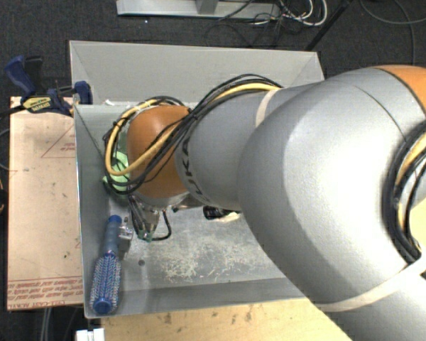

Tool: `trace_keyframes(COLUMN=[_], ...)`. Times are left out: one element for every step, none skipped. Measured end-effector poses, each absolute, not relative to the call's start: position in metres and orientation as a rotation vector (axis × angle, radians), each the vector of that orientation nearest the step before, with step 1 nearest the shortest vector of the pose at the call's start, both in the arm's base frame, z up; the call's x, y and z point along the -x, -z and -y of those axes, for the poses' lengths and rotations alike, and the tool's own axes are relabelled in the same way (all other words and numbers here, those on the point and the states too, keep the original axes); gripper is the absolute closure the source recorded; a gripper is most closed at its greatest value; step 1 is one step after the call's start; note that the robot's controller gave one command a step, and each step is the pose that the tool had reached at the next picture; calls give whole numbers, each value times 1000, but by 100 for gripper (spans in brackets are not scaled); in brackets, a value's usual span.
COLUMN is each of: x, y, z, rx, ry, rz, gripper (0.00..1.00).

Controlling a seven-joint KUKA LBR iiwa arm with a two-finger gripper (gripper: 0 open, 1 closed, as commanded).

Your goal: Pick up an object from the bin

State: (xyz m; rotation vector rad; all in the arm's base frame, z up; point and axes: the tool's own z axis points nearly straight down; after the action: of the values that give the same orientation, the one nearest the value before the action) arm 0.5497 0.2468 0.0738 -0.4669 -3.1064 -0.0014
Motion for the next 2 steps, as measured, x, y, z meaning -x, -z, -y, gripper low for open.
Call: trace_keyframes(x=[-600,-486], y=[-132,-176], z=[-210,-242], rx=[496,613], ry=[5,4], rz=[3111,3079], gripper=[0,0])
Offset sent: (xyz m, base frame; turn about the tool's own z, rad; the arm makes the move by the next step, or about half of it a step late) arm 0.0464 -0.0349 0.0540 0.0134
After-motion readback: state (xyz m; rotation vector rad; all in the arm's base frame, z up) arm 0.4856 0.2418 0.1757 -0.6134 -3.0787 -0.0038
